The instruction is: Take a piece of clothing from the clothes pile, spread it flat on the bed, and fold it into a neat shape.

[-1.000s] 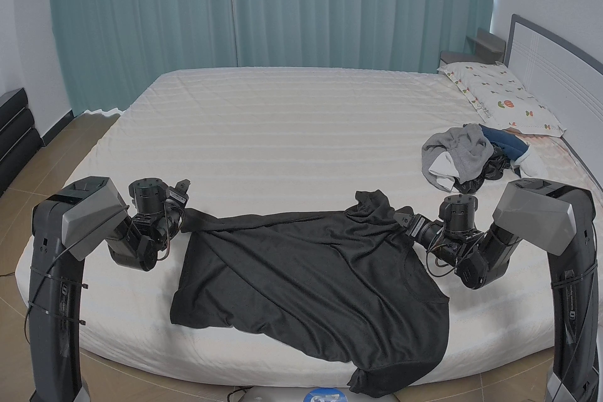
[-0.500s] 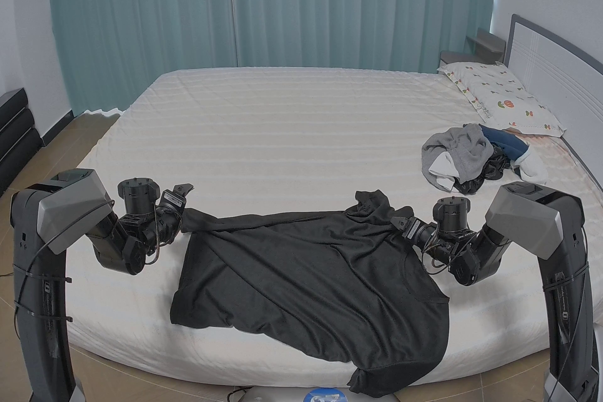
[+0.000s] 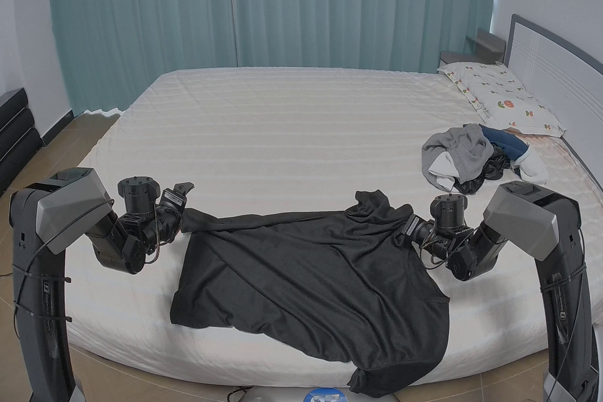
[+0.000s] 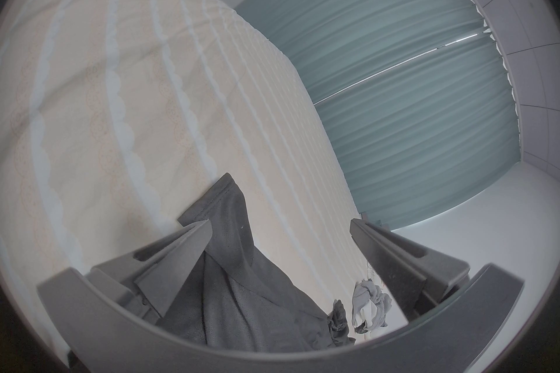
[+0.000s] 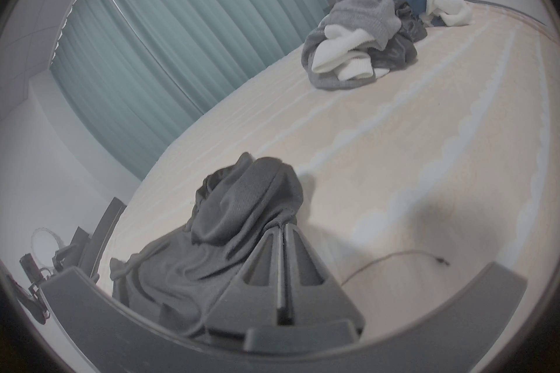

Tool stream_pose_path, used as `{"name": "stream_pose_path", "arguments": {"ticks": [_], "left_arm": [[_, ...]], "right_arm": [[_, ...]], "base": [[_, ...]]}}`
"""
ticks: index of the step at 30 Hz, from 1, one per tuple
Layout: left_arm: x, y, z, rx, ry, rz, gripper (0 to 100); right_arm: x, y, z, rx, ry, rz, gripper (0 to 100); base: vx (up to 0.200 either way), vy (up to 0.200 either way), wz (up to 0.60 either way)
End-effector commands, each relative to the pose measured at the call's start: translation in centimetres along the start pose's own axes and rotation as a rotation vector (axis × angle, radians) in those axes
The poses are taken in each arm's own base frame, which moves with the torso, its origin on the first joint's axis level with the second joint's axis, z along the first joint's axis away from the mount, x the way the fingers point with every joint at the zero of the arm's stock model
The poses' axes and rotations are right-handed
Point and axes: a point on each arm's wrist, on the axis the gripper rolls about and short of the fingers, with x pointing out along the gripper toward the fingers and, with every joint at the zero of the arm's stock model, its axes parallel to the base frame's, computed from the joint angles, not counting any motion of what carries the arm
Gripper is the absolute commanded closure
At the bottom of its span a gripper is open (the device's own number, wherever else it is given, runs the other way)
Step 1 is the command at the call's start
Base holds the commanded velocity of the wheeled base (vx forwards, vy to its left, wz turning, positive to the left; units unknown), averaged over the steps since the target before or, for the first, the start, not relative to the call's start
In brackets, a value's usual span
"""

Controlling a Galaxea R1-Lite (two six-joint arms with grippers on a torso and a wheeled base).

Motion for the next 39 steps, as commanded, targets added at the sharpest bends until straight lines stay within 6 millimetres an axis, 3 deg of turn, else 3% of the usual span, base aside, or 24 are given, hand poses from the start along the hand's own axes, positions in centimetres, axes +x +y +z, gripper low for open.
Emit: {"name": "stream_pose_path", "arguments": {"ticks": [1, 13, 26, 27, 34, 39], "left_arm": [[0.1, 0.1, -0.1, -0.001, 0.002, 0.002, 0], [0.2, 0.5, -0.3, -0.001, 0.008, 0.011, 0], [0.2, 0.4, -0.6, 0.005, 0.014, 0.010, 0], [0.2, 0.4, -0.6, 0.005, 0.014, 0.010, 0], [-0.3, 0.5, -1.0, 0.008, 0.027, 0.021, 0], [-1.9, -0.6, -0.9, 0.018, 0.021, 0.009, 0]], "right_arm": [[0.7, -0.3, 1.5, 0.017, -0.069, -0.011, 100], [2.2, 1.6, 7.3, 0.022, -0.316, 0.031, 100], [3.9, 0.5, 6.1, -0.059, -0.356, 0.002, 100], [3.9, 0.4, 5.8, -0.062, -0.344, -0.002, 0], [2.6, -0.3, 4.9, -0.065, -0.283, -0.014, 0], [-1.7, -0.6, 5.5, -0.069, -0.234, 0.035, 0]], "base": [[0.000, 0.000, 0.00], [0.000, 0.000, 0.00], [0.000, 0.000, 0.00], [0.000, 0.000, 0.00], [0.000, 0.000, 0.00], [0.000, 0.000, 0.00]]}}
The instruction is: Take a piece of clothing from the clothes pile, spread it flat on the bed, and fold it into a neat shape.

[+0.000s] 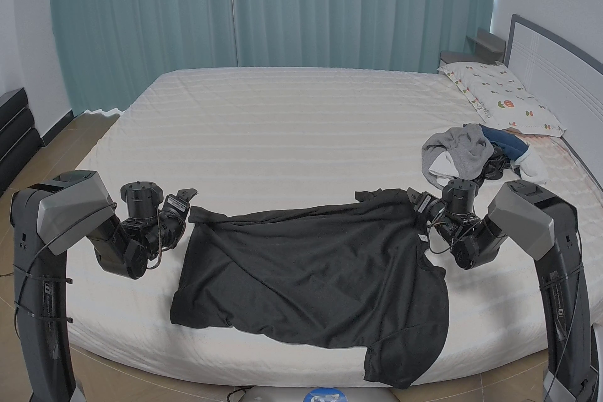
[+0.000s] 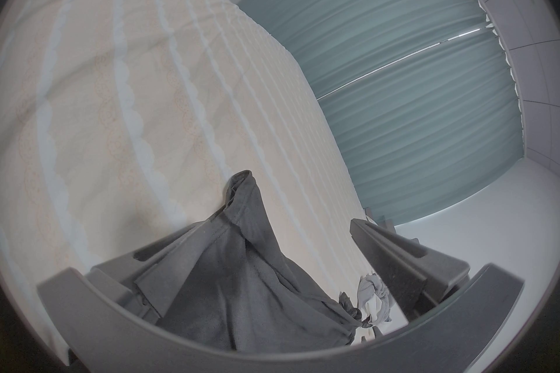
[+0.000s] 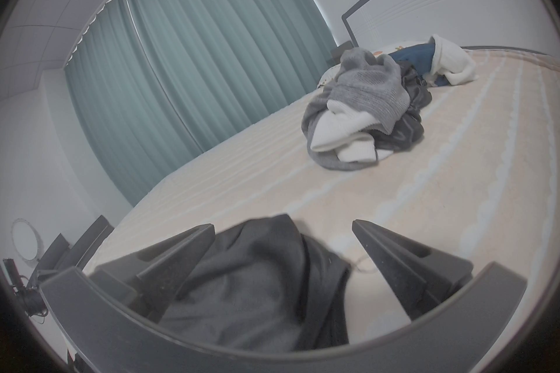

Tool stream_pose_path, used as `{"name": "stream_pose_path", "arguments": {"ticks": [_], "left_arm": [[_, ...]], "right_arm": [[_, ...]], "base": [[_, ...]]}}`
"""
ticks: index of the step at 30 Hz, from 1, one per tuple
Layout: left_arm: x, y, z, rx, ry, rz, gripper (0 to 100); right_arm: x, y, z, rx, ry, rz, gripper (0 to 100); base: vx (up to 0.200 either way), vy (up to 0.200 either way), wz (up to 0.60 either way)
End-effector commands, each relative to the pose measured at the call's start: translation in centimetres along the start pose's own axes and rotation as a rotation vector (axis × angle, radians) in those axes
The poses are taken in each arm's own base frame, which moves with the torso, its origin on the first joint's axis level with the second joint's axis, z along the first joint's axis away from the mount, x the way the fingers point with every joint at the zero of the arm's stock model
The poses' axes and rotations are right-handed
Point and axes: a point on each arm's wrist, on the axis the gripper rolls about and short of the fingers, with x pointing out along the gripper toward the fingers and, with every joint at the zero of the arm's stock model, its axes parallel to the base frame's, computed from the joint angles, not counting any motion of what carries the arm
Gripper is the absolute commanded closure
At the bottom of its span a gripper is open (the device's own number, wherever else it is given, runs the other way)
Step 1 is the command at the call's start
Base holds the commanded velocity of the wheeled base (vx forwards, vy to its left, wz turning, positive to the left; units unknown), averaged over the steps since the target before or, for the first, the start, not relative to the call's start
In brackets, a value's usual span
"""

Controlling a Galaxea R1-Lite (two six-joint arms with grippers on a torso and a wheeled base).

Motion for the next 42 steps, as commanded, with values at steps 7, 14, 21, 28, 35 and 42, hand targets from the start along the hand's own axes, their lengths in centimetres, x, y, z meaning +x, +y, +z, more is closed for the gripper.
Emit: {"name": "stream_pose_path", "arguments": {"ticks": [7, 14, 21, 28, 35, 42], "left_arm": [[-2.9, -2.6, -1.0, 0.021, 0.027, -0.030, 0], [-4.8, -3.0, -2.1, 0.032, 0.068, -0.012, 0], [-8.8, -1.5, -3.5, 0.078, 0.135, 0.064, 0], [-11.3, 1.9, -4.8, 0.111, 0.190, 0.170, 0], [-12.4, 4.2, -5.8, 0.219, 0.207, 0.198, 0], [-11.2, 5.5, -6.6, 0.236, 0.209, 0.235, 0]], "right_arm": [[-10.5, -1.3, 2.4, 0.008, 0.190, 0.063, 0], [-14.9, -2.6, 1.9, 0.012, 0.222, 0.056, 0], [-19.8, -4.5, 1.3, 0.031, 0.317, 0.132, 0], [-21.5, -4.8, 0.8, 0.029, 0.349, 0.124, 0], [-21.7, -5.0, 0.3, 0.026, 0.374, 0.113, 0], [-21.8, -4.9, 0.0, 0.020, 0.385, 0.115, 0]], "base": [[0.000, 0.000, 0.00], [0.000, 0.000, 0.00], [-0.171, 0.000, 0.00], [-0.171, 0.000, 0.00], [0.000, 0.000, 0.00], [0.000, 0.000, 0.00]]}}
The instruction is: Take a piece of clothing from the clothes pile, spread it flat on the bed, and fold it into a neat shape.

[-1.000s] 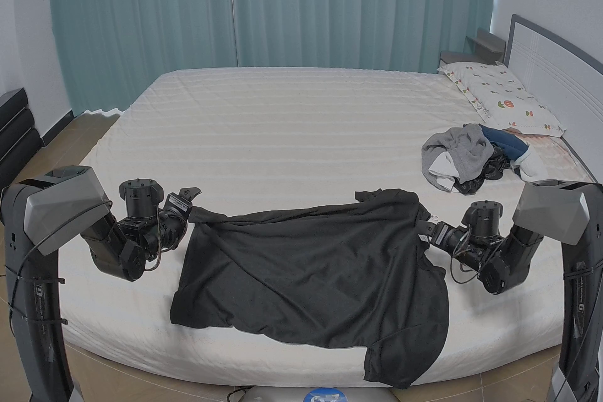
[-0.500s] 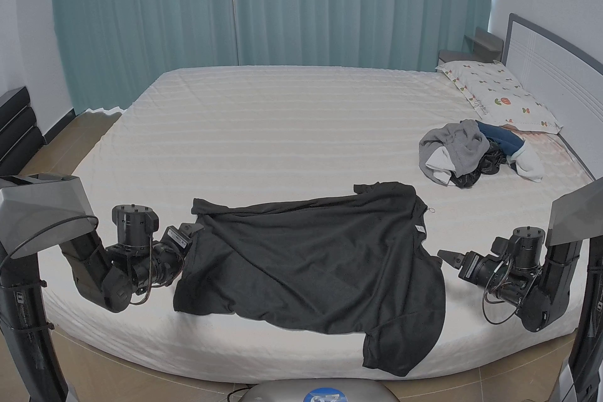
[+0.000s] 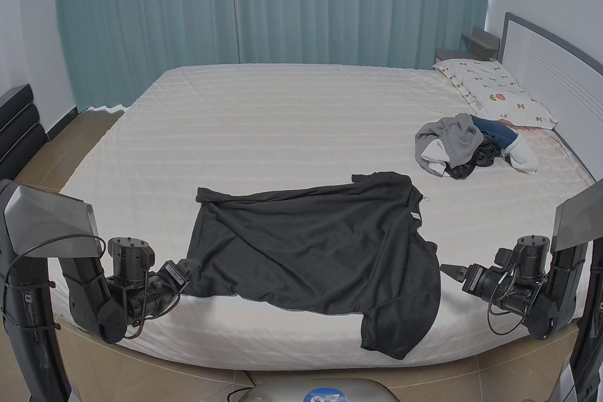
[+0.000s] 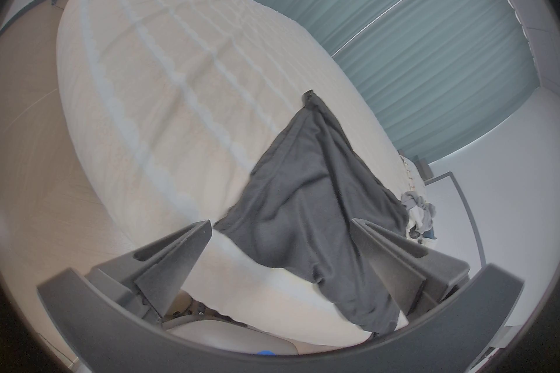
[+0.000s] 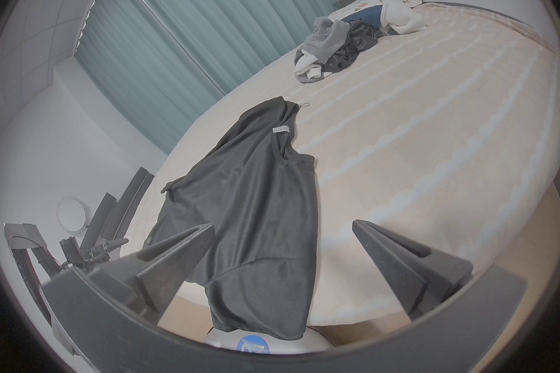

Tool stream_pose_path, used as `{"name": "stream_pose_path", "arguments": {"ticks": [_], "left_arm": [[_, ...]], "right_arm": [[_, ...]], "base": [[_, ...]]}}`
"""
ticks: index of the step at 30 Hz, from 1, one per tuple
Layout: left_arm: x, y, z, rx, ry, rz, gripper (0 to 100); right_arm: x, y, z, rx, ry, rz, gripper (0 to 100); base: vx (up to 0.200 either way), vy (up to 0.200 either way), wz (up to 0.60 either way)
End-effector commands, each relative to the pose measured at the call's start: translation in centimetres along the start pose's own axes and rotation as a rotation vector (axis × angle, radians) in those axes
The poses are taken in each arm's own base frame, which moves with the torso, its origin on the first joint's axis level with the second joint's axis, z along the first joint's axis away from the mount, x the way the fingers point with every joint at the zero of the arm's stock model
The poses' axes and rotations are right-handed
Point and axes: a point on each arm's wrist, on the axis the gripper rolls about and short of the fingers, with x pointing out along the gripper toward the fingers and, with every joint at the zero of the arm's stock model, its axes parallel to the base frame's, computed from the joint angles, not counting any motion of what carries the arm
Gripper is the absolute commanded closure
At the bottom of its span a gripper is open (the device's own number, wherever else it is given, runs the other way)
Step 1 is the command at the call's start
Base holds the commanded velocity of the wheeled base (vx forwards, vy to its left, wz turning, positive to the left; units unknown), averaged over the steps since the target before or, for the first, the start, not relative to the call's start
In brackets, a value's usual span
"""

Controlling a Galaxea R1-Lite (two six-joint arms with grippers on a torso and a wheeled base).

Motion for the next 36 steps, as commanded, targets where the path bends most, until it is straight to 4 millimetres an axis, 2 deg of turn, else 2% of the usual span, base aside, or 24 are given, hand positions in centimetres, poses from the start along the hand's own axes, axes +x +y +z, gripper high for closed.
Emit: {"name": "stream_pose_path", "arguments": {"ticks": [1, 12, 16, 17, 26, 31, 36], "left_arm": [[1.2, 1.0, -1.2, 0.010, 0.032, 0.048, 0], [2.8, 0.2, -1.1, 0.028, -0.009, 0.039, 0], [3.7, 0.7, -1.3, 0.112, -0.007, 0.056, 0], [3.8, 0.8, -1.3, 0.117, -0.010, 0.060, 100], [3.6, 1.3, -1.1, 0.113, -0.056, 0.113, 100], [3.3, 2.1, -0.4, 0.047, -0.078, 0.140, 100], [3.0, 2.4, -0.3, 0.038, -0.076, 0.150, 100]], "right_arm": [[0.1, 0.1, -0.2, -0.004, 0.007, 0.004, 0], [0.5, 0.2, -1.1, -0.011, 0.039, 0.003, 0], [0.6, 0.1, -1.3, -0.010, 0.047, -0.001, 0], [0.6, 0.1, -1.3, -0.011, 0.048, -0.001, 0], [1.2, 0.0, -2.6, -0.016, 0.104, -0.010, 0], [2.2, 0.7, -3.8, -0.041, 0.138, 0.013, 0], [3.7, 0.9, -3.8, -0.057, 0.121, 0.033, 0]], "base": [[0.000, 0.000, 0.00], [0.000, 0.000, 0.00], [0.000, 0.000, 0.00], [0.000, 0.000, 0.00], [0.000, 0.000, 0.00], [0.000, 0.000, 0.00], [0.000, 0.000, 0.00]]}}
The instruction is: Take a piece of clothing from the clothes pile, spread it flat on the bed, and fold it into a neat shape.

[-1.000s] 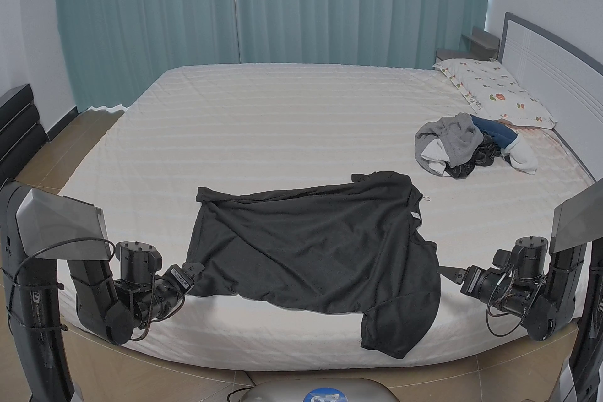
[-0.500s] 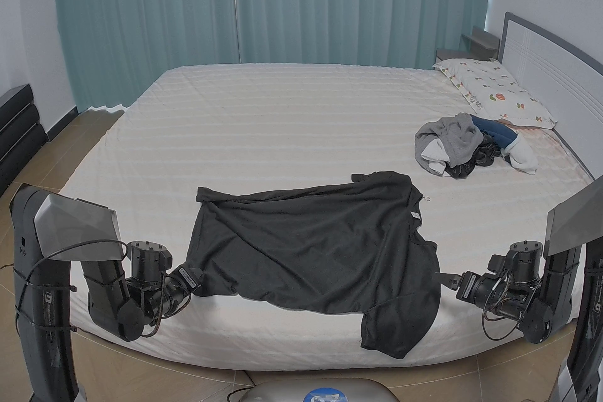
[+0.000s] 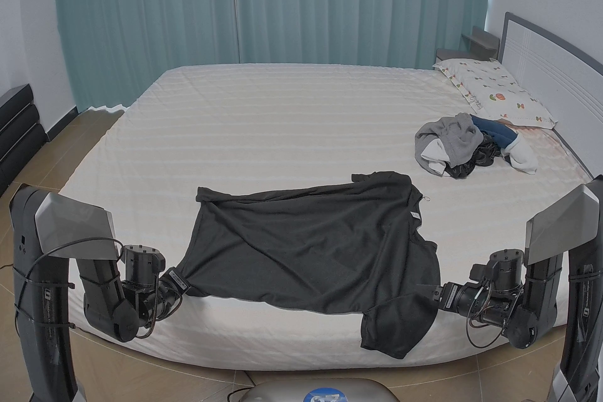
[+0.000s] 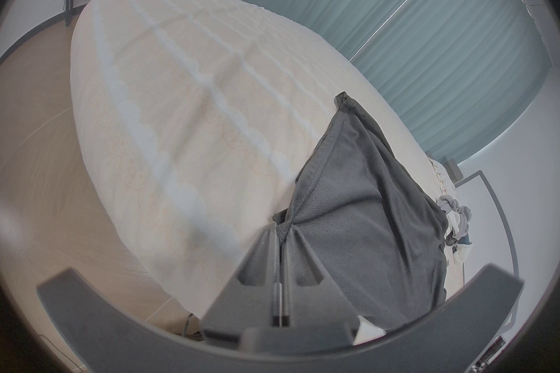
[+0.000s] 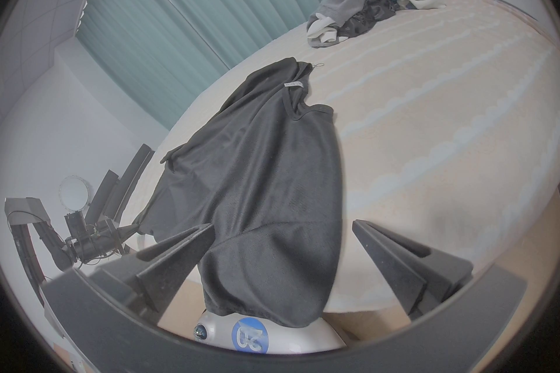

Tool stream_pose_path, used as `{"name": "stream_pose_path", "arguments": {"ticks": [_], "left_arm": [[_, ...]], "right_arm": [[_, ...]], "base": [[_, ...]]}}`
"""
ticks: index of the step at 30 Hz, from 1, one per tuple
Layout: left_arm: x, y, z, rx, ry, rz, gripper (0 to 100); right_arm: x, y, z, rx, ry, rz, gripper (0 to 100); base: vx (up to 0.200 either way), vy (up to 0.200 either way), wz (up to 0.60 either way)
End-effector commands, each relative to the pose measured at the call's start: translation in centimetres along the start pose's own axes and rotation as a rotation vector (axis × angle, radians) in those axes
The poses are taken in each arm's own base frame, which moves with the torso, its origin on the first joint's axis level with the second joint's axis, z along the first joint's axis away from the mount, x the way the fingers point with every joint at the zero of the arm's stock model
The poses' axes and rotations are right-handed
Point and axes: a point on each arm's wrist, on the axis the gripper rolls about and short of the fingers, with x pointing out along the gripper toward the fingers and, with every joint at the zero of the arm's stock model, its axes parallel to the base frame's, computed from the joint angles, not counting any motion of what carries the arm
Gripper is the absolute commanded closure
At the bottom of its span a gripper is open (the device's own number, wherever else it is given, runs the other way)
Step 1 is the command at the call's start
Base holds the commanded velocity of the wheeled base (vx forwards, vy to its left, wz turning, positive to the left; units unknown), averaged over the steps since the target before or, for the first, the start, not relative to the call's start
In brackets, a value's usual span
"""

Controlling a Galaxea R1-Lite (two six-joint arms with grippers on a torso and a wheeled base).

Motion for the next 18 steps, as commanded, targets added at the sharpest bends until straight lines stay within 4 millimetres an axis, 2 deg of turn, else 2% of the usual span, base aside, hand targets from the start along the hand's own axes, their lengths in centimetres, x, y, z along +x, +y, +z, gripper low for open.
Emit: {"name": "stream_pose_path", "arguments": {"ticks": [1, 8, 9, 18], "left_arm": [[-0.3, 0.4, 0.0, -0.006, 0.005, 0.015, 100], [-0.3, 0.5, 0.0, -0.008, 0.006, 0.014, 100], [-0.4, 0.5, 0.0, -0.007, 0.007, 0.015, 100], [-0.8, 0.5, 0.0, -0.026, 0.011, 0.016, 100]], "right_arm": [[1.6, -0.2, -0.5, -0.011, 0.007, 0.007, 0], [2.5, -0.8, -0.9, -0.008, 0.009, -0.015, 0], [2.6, -0.8, -0.9, -0.008, 0.009, -0.015, 100], [2.0, -1.9, -0.3, 0.010, -0.020, -0.071, 100]], "base": [[0.000, 0.000, 0.00], [0.000, 0.000, 0.00], [0.000, 0.000, 0.00], [0.000, 0.000, 0.00]]}}
